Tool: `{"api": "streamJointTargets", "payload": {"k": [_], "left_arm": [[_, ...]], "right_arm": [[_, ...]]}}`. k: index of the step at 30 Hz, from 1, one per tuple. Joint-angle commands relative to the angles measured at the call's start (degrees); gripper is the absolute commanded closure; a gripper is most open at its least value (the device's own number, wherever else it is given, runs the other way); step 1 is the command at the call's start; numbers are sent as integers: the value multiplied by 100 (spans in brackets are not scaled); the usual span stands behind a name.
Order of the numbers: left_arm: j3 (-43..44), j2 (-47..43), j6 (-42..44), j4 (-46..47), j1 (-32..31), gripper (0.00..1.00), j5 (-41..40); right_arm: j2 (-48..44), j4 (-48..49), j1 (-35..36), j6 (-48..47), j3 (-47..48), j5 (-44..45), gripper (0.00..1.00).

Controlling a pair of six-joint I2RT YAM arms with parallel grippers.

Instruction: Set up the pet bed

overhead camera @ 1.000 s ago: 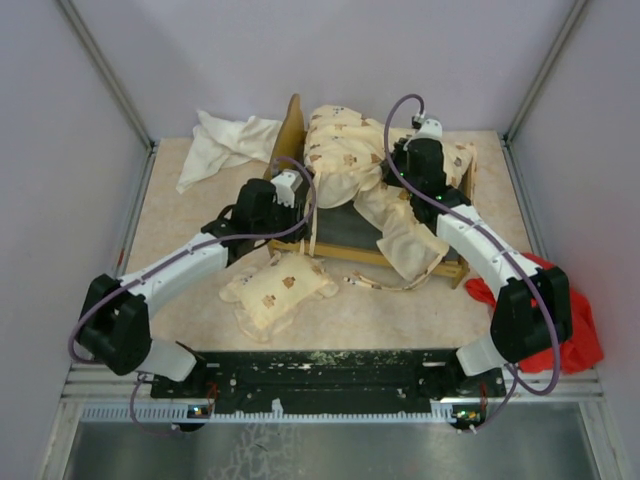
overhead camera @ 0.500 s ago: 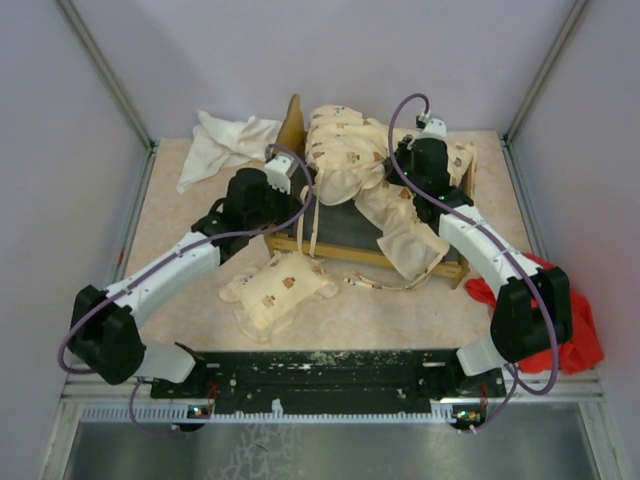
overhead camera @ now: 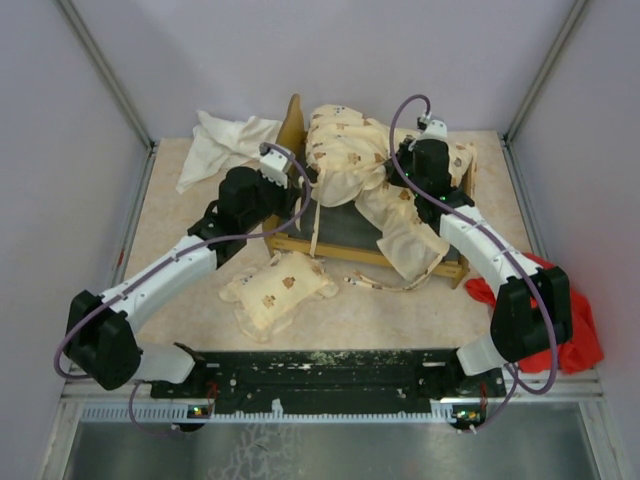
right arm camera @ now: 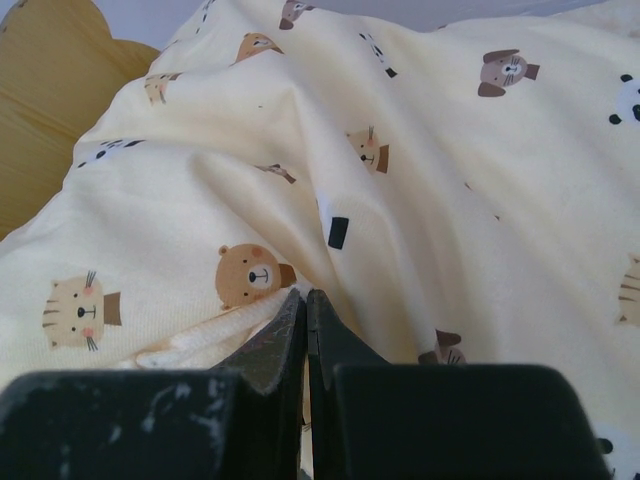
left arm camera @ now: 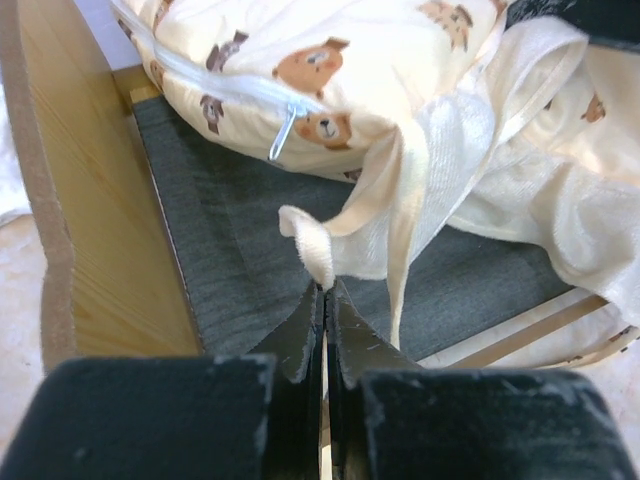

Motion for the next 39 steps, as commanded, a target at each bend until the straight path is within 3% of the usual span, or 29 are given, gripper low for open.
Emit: {"api": "streamJointTargets", "payload": {"k": [1,20,27,32,39], "left_arm": [[-222,136,-71,253,-31,100,28],[-1078,259,-743,799,-24,100,225],[-947,-36,-1268,-397,-30,69,32],[-1223,-624,-1707,-1189,-148,60,323],[-1898,-1169,-2317,-1010,-554,55,438]], "right_arm": [[-79,338,-134,-43,10,162,100],[-130,310,-135,-58,-34,55,100],[-178,220,-135,-146,-131,-109,100],[-241,168,-134,-214,-168,-97,100],[-214,81,-134,-216,-38,-165,100]]}}
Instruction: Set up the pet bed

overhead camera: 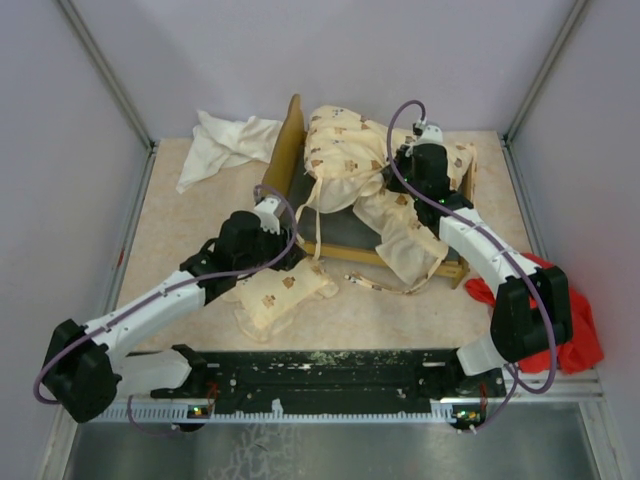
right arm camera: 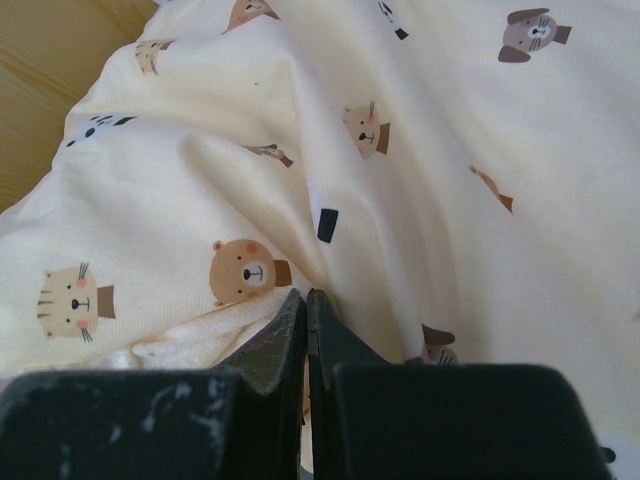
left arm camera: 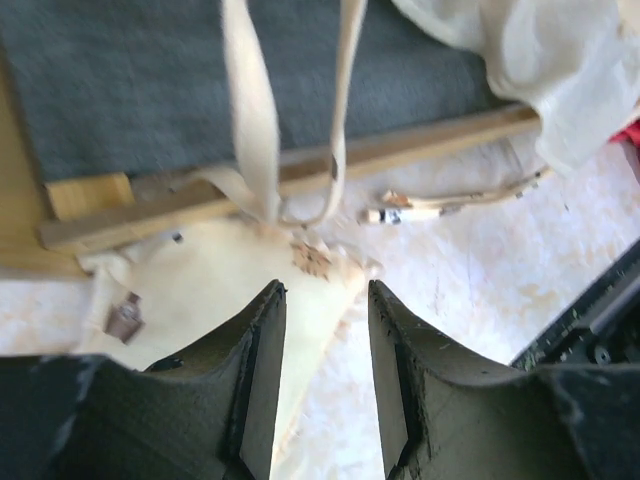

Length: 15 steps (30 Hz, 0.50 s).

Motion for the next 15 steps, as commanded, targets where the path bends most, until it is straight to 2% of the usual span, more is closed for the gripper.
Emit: {"api": "streamJointTargets", "payload": {"k": [1,5,7,13,15], "left_arm": [[-382,-149,-512,45,-231,56,197],[-742,-128,-662,459,-347,59,230],[-920,-25,-962,581,-349,63,72],[-1193,348,-1994,-450,-349,77,-1024],[-1160,328,-2345,-1042,-344,79,-1597]], "right_arm": [[-213,118,-121,-111,163,119,100],[-231,108,-120,-111,246,179,100],[-219,69,-123,-102,315,203,100],[-281,39,-125,-90,368,212,100],[-292,-15,-120,-129,405,236,100]]}}
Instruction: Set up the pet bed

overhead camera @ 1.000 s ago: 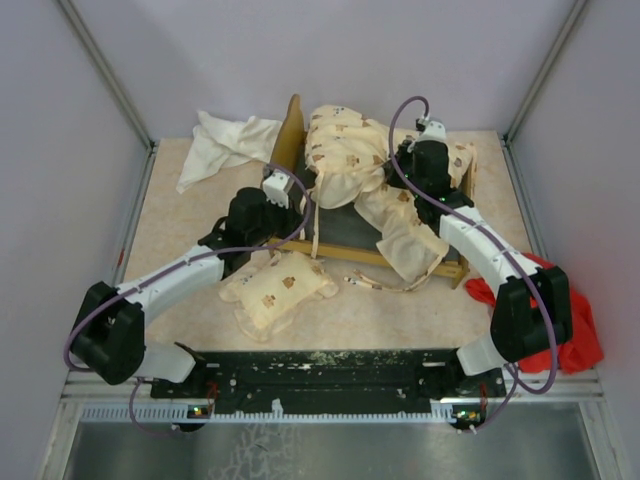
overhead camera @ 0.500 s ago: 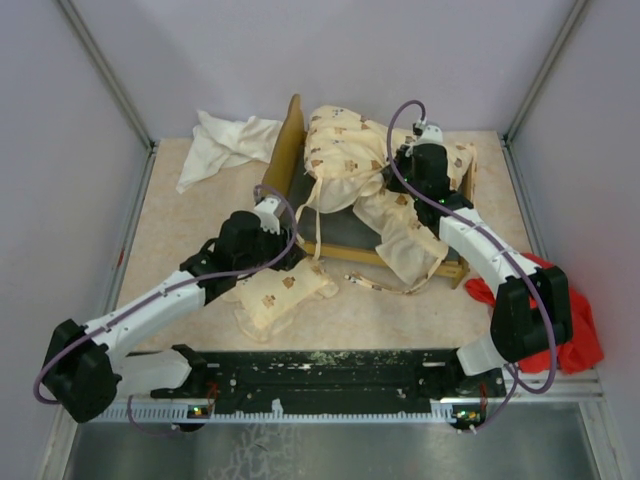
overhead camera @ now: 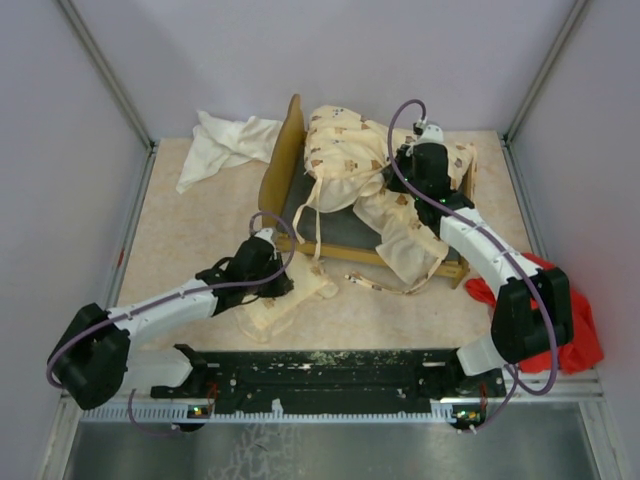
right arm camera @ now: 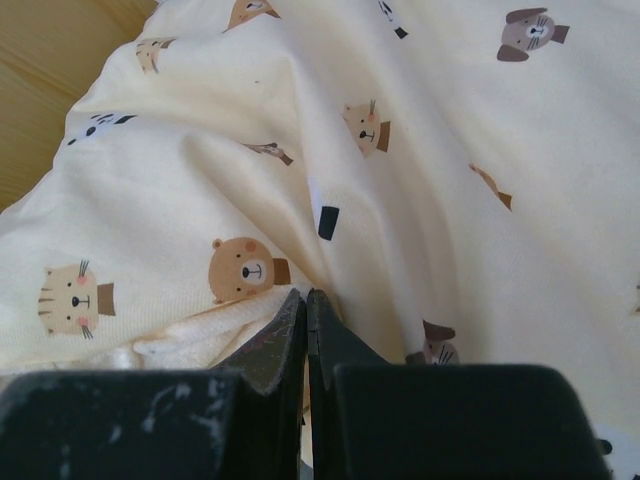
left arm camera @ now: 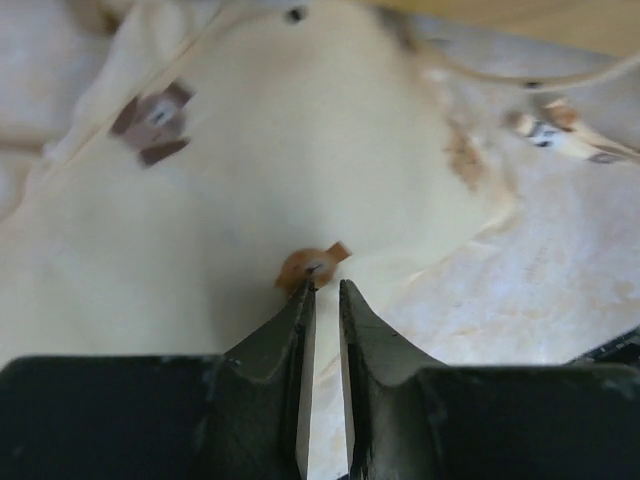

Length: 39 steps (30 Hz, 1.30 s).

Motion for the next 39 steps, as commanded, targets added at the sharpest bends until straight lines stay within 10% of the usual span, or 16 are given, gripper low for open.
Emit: {"api": "streamJointTargets", "payload": {"k": [1,9,21,30,39], "left_arm": [[-72,-49,-931,-1184,-6,78,-1298],[-584,-964,-1392,-1926,851,74,-2864],[-36,-851,-1433,-1892,2459,60,-2881],[264,-1466,116,-297,2162,48,1007],[960,-1130,992,692,1336,51,2155]], "right_arm": [[-268,73,-120,-134,380,261,100],[-356,104,-120,-144,313,250,100],[-369,126,-119,-148,279,187,100],[-440,144,-119,-192,233,161,100],[-276,106,-119,-158,536,176,100]]}}
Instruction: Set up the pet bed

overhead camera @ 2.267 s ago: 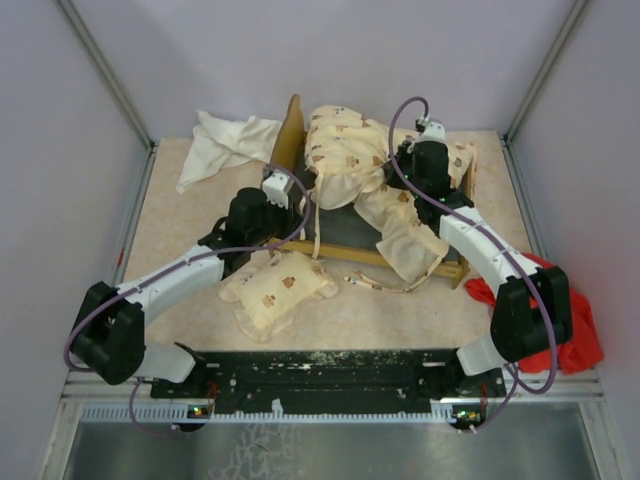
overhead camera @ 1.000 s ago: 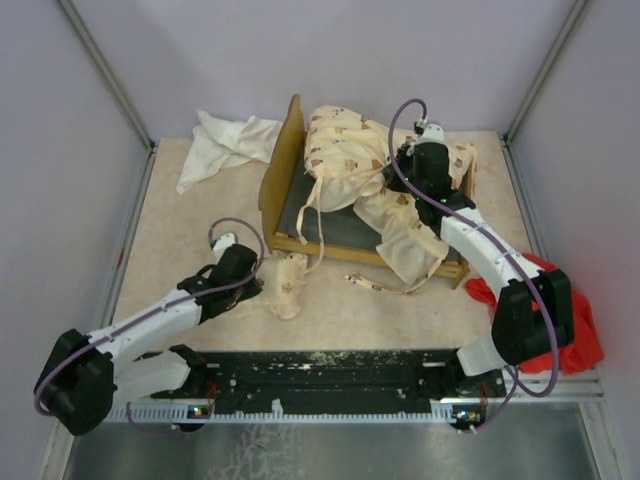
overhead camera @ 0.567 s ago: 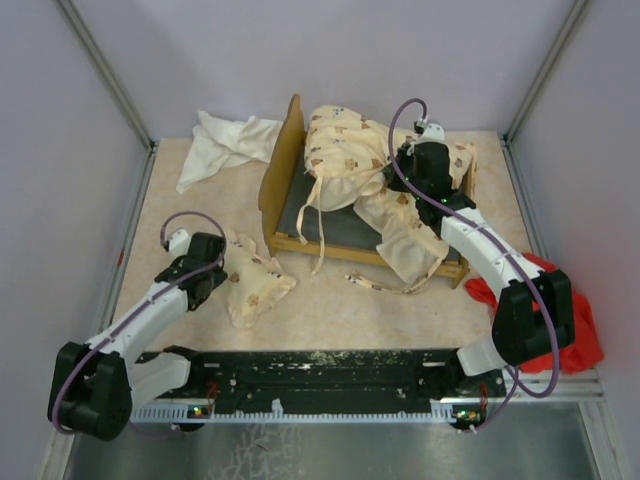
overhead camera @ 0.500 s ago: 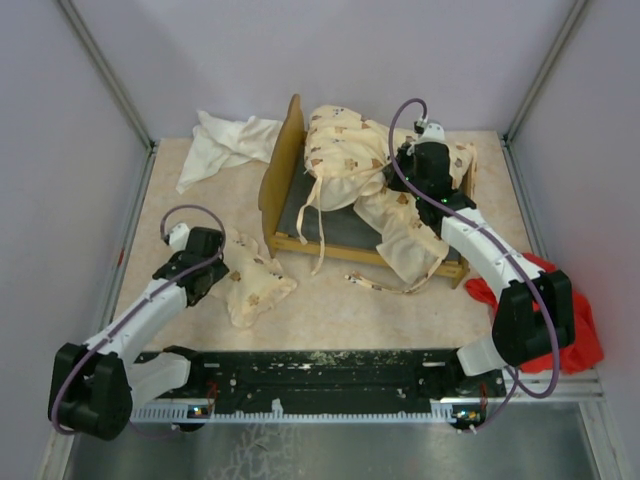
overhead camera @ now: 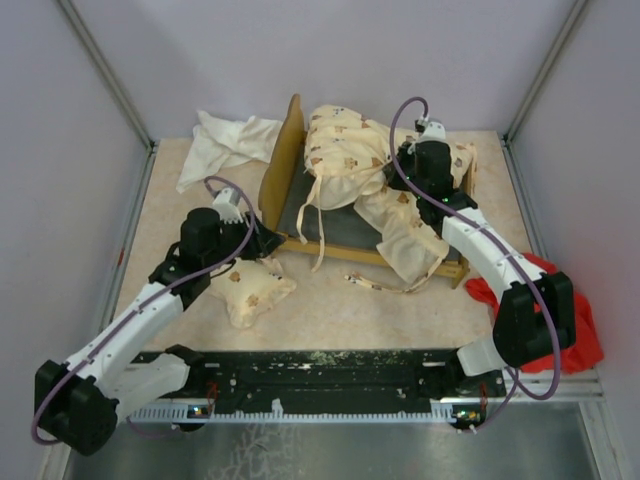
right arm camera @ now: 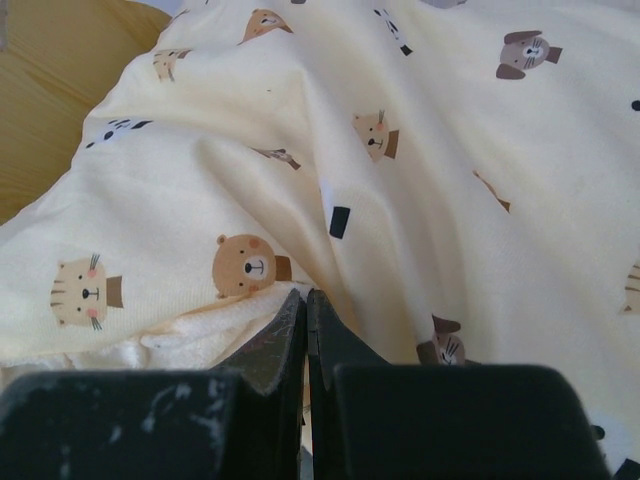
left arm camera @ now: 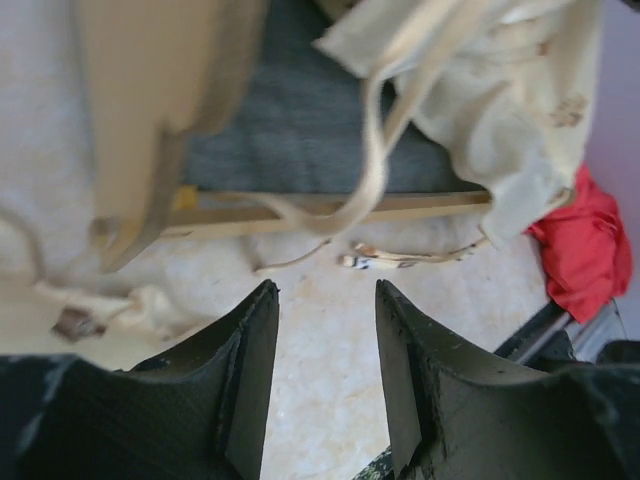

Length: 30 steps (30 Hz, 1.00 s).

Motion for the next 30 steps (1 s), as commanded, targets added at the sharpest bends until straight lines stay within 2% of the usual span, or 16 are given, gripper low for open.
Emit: {"api": "streamJointTargets", "payload": {"k": [1,8,15,18,24,30], "left_arm": [[522,470,736,686,-358,52,904],[954,1114,1214,1053,-853,53,441],[1445,1891,1748,779,-897,57,-329],[1455,2024,1938,936,-898,59,-750],[1491,2221,2158,1044,-906,64,-757],[1439,2238,2163,1075,-914,64,-625]], "right_arm": [[-113,174,-122,-94,528,169,100],[-60,135,-123,-78,640,200,100],[97,79,-119,-178,867,235,100],[129,126,-119,-175,895,235,100],[197,182,-119,-164,899,203,100],[213,230,-123,-123,817,146,100]]}}
